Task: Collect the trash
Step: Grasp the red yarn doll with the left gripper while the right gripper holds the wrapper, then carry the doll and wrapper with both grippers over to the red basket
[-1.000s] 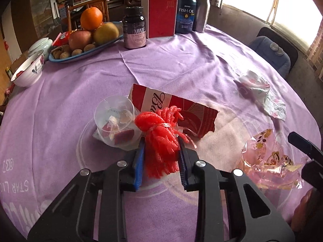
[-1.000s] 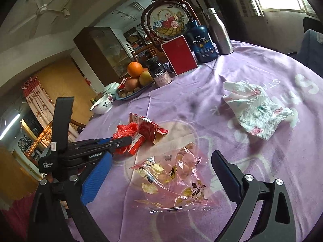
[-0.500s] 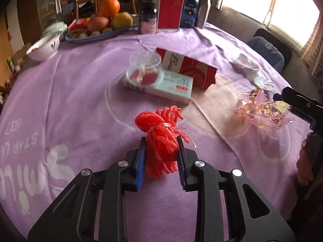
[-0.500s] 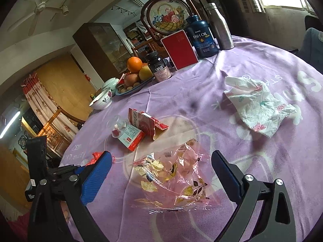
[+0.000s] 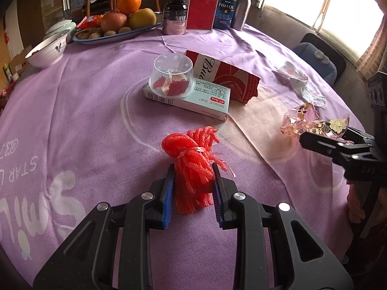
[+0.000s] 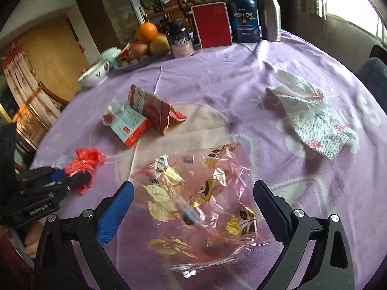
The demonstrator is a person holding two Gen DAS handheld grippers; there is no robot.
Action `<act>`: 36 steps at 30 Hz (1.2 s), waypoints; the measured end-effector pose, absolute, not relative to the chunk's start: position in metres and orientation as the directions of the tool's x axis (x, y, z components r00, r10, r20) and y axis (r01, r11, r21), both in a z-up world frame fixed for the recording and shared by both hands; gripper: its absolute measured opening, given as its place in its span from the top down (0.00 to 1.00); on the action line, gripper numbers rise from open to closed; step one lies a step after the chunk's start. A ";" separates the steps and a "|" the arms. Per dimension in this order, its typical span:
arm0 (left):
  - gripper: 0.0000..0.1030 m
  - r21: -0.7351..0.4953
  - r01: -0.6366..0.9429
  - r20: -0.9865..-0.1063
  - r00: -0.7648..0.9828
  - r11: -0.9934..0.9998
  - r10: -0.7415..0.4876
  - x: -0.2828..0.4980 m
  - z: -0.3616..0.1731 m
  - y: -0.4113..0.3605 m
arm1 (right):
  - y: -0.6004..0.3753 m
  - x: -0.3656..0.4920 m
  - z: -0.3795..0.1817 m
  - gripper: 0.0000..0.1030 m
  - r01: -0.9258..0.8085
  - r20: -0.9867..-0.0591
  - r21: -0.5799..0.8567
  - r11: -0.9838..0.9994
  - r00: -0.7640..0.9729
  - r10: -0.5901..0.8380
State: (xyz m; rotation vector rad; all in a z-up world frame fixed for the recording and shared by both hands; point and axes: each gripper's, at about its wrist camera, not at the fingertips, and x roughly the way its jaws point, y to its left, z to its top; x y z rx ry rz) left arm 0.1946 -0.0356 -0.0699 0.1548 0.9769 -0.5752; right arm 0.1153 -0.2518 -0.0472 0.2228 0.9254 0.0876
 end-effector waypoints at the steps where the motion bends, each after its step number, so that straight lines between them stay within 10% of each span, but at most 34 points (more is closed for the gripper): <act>1: 0.72 -0.127 0.525 -0.818 0.424 0.841 -0.389 0.195 -0.070 -0.036 | -0.250 0.116 -0.048 0.09 0.016 -0.787 0.215 0.977 0.595 0.163; 4: 0.72 -0.129 0.524 -0.819 0.422 0.842 -0.389 0.196 -0.071 -0.035 | -0.248 0.120 -0.052 0.46 0.005 -0.803 0.214 0.977 0.571 0.173; 8: 0.72 -0.132 0.525 -0.808 0.435 0.841 -0.398 0.192 -0.067 -0.034 | -0.257 0.115 -0.049 0.59 0.015 -0.773 0.270 0.963 0.599 0.208; 36: 0.72 -0.129 0.574 -0.651 0.566 0.808 -0.506 0.111 -0.014 -0.055 | -0.285 -0.021 0.010 0.58 0.080 -0.551 0.230 0.970 0.832 0.062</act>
